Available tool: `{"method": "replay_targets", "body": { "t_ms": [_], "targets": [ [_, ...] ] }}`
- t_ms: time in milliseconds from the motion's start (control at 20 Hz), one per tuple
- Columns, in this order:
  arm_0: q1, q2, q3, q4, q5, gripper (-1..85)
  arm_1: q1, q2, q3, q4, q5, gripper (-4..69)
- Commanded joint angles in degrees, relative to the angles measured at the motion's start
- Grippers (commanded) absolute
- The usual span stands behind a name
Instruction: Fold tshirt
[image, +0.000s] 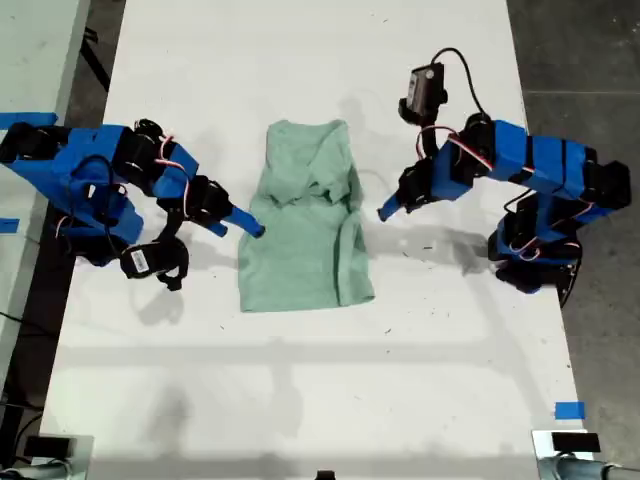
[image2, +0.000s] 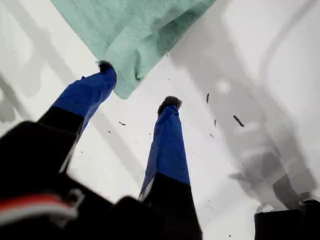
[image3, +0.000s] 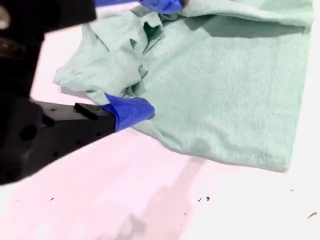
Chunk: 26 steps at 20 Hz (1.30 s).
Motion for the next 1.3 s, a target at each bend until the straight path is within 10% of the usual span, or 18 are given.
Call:
{"method": "replay_targets", "body": {
  "t_ms": [0,800,900,1050,1250],
  "targets": [
    [2.64,-2.37,-3.6,-2.29,-1.32,31.8,-1.58,4.66,0.09,-1.23,0.88,20.0],
    [6.86,-37.71,-4.75,-18.81,-7.73,28.0,-1.85,8.09,5.19,-1.93,2.37,19.9],
    [5.89,-37.88,0.35,-25.22,-8.44,5.4,-1.85,8.17,5.98,-2.2,2.46,19.9],
    [5.19,-18.46,22.5,-37.35,-16.7,-0.1,-1.85,8.88,7.21,-2.29,2.81,19.9],
    [2.02,-0.26,30.5,-23.91,-16.0,0.0,-1.49,10.28,9.32,-3.96,2.64,20.0]
  ]
}}
